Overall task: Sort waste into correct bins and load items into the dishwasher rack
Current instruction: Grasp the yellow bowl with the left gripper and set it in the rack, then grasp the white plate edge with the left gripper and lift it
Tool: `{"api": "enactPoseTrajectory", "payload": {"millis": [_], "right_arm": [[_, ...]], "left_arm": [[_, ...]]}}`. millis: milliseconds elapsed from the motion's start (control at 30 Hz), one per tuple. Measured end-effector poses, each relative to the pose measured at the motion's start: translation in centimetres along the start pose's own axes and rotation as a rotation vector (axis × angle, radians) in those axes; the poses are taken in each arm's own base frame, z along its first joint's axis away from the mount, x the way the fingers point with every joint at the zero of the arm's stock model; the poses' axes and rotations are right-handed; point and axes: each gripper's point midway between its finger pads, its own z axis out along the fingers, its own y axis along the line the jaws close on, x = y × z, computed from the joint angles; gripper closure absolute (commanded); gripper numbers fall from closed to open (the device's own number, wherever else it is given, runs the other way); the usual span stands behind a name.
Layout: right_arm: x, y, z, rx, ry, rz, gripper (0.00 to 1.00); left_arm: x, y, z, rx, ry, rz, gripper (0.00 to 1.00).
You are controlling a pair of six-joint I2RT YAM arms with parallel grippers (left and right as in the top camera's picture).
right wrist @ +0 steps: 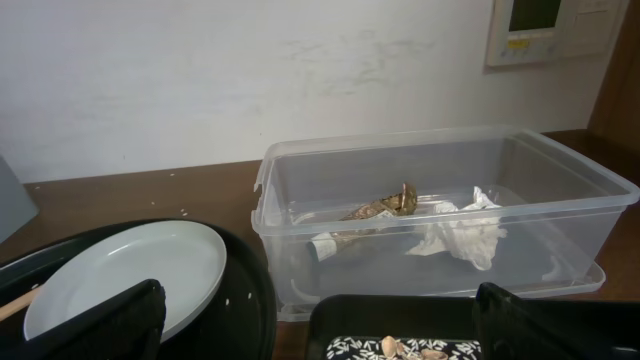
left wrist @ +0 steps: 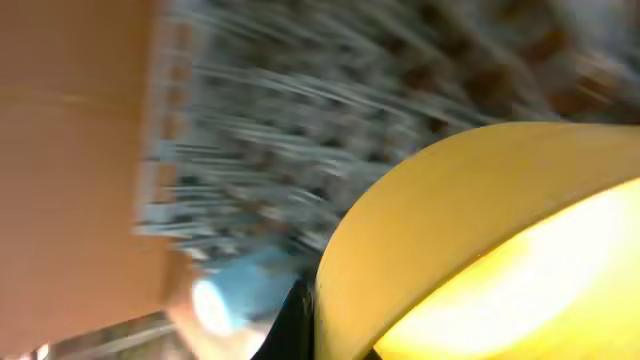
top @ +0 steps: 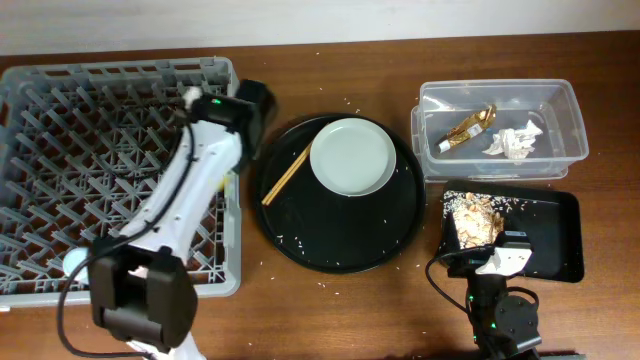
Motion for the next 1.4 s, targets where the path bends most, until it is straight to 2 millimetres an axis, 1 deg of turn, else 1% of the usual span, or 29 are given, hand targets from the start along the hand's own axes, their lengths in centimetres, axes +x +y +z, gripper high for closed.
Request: {"api": "enactPoseTrajectory", "payload": {"millis": [67, 133, 167, 233, 267, 333, 433, 500, 533, 567, 600, 633, 667, 700, 767, 800, 867, 900, 933, 967, 1000, 1033, 1067, 1100, 1167, 1200, 1233, 1300, 1400], "right_arm": [[0.0, 0.0, 0.0, 0.0, 0.0, 0.0, 0.02], [0.0, 0.0, 0.0, -0.001, -0.002, 0.0, 0.02], [0.0, 0.0, 0.0, 0.0, -0.001, 0.0, 0.01], [0.0, 0.0, 0.0, 0.0, -0.001, 0.001, 0.02], [0.0, 0.0, 0.0, 0.0, -0.001, 0.001, 0.02], [0.0, 0.0, 0.0, 0.0, -0.001, -0.001, 0.02], [0.0, 0.0, 0.0, 0.0, -0.001, 0.001, 0.02], [0.0, 0.0, 0.0, 0.0, -0.001, 0.0, 0.02], [0.0, 0.0, 0.0, 0.0, -0.001, 0.001, 0.02], [0.0, 0.0, 0.0, 0.0, -0.001, 0.0, 0.02], [0.0, 0.0, 0.0, 0.0, -0.001, 0.001, 0.02], [0.0, 0.0, 0.0, 0.0, -0.001, 0.001, 0.01], [0.0, 0.0, 0.0, 0.0, -0.001, 0.0, 0.02], [0.0, 0.0, 0.0, 0.0, -0.001, 0.001, 0.01], [0.0, 0.0, 0.0, 0.0, -0.001, 0.0, 0.02], [0.0, 0.0, 0.0, 0.0, -0.001, 0.001, 0.02], [0.0, 0.0, 0.0, 0.0, -0.001, 0.001, 0.02], [0.0, 0.0, 0.0, 0.0, -0.001, 0.0, 0.02], [0.0, 0.0, 0.0, 0.0, -0.001, 0.0, 0.02], [0.0, 0.0, 0.0, 0.0, -0.001, 0.001, 0.02], [0.0, 0.0, 0.0, 0.0, -0.001, 0.001, 0.02], [0.0, 0.0, 0.0, 0.0, -0.001, 0.0, 0.02], [0.0, 0.0, 0.0, 0.0, -0.001, 0.0, 0.01], [0.0, 0.0, 0.0, 0.0, -0.001, 0.0, 0.02], [0.0, 0.0, 0.0, 0.0, -0.001, 0.0, 0.02], [0.0, 0.0, 0.0, 0.0, -0.001, 0.0, 0.01], [0.0, 0.0, 0.0, 0.0, -0.001, 0.0, 0.02], [0.0, 0.0, 0.0, 0.0, -0.001, 0.0, 0.02], [0.0, 0.0, 0.0, 0.0, -0.001, 0.0, 0.02]], "left_arm": [[-1.4, 4.3, 2.2, -0.158, -0.028, -0.105, 1.0], [-2.1, 7.9, 5.0, -0.247, -0.02, -0.24, 1.0], [-2.2, 10.2, 6.6, -0.304, -0.01, -0.315, 1.0], [-2.1, 11.8, 7.8, -0.354, -0.002, -0.361, 1.0], [-1.9, 12.1, 8.4, -0.368, 0.011, -0.363, 1.0], [-1.3, 11.3, 10.5, -0.385, 0.061, -0.33, 1.0], [-0.7, 8.2, 13.2, -0.408, 0.11, -0.231, 1.0], [-0.8, 8.2, 13.0, -0.412, 0.109, -0.222, 0.99], [-0.7, 8.0, 12.7, -0.409, 0.11, -0.205, 0.92], [-0.8, 7.5, 12.2, -0.398, 0.107, -0.186, 0.9], [-0.9, 7.1, 11.8, -0.395, 0.099, -0.17, 0.83], [-0.7, 6.1, 11.4, -0.361, 0.108, -0.148, 0.81], [-0.6, 5.0, 10.8, -0.329, 0.109, -0.125, 0.75], [-0.4, 4.2, 10.3, -0.31, 0.111, -0.097, 0.55], [0.2, 3.3, 9.6, -0.283, 0.133, -0.042, 0.39], [0.4, 2.9, 9.3, -0.263, 0.145, -0.033, 0.35], [1.8, -0.3, 8.0, -0.087, 0.237, -0.008, 0.35], [2.0, -2.5, 6.7, 0.052, 0.28, 0.007, 0.35], [1.9, -3.9, 5.8, 0.14, 0.298, 0.019, 0.35], [2.0, -6.6, 3.7, 0.33, 0.336, 0.057, 0.35], [2.1, -9.8, 0.8, 0.569, 0.368, 0.11, 0.34], [1.9, -12.6, -1.6, 0.765, 0.37, 0.134, 0.33], [1.6, -13.8, -2.7, 0.852, 0.354, 0.149, 0.34], [-2.0, -18.2, -6.5, 1.047, 0.149, 0.159, 0.34], [-1.5, -22.3, -11.2, 1.172, 0.034, 0.25, 0.34], [-0.1, -24.1, -12.7, 1.21, 0.021, 0.297, 0.35], [0.9, -25.1, -13.1, 1.225, 0.023, 0.32, 0.38], [1.6, -26.9, -12.5, 1.232, 0.043, 0.325, 0.45], [3.1, -30.2, -9.5, 1.195, 0.157, 0.282, 0.51]]}}
